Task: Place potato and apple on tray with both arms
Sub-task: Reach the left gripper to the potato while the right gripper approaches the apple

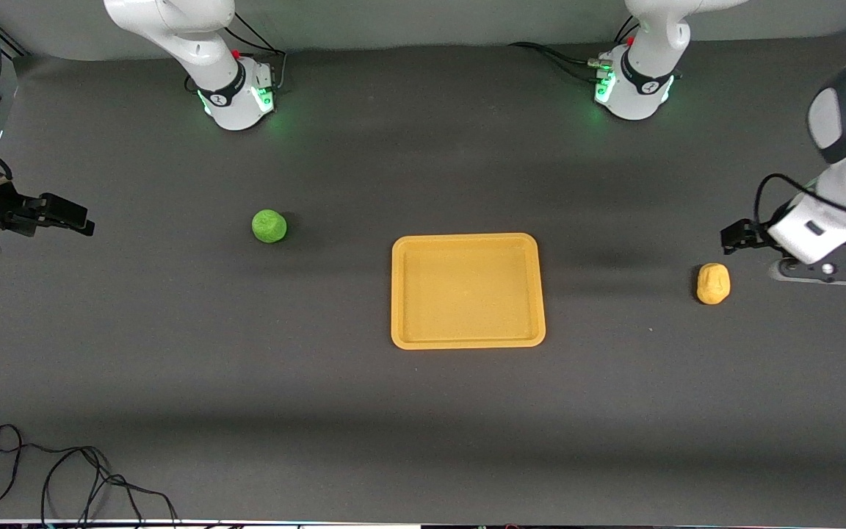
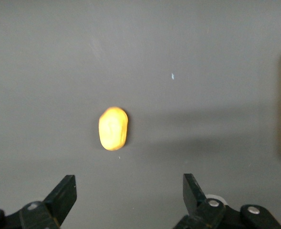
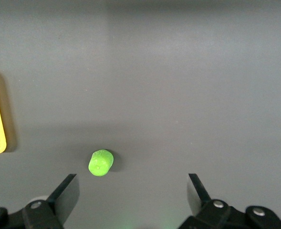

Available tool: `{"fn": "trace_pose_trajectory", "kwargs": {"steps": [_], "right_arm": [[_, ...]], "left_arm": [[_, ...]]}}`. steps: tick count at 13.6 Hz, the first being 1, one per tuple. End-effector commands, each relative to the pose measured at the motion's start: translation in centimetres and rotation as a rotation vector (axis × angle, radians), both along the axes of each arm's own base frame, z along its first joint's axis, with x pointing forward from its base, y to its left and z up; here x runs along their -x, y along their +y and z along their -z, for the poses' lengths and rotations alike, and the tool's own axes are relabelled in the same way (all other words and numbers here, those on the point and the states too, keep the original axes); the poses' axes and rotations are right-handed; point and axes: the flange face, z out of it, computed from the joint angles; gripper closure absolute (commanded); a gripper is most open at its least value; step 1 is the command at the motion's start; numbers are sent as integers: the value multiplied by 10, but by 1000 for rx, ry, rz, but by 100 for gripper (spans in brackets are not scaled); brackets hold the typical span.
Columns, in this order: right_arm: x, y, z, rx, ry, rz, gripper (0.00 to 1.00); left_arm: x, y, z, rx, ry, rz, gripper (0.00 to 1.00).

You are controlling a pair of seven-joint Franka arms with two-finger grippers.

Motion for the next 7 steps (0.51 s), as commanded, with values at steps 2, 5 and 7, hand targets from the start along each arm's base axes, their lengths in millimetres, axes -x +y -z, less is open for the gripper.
{"fn": "trace_pose_trajectory", "kwargs": {"steps": [2, 5, 7], "right_arm": [[-2, 28, -4, -3, -30, -57, 0], [35, 63, -3, 0, -27, -35, 0], [79, 92, 5, 1, -38, -36, 0]], "left_arm": [[30, 60, 62, 29, 107, 30, 1], [32, 82, 126, 58, 88, 77, 2], [29, 81, 173, 72, 68, 93, 2]]}}
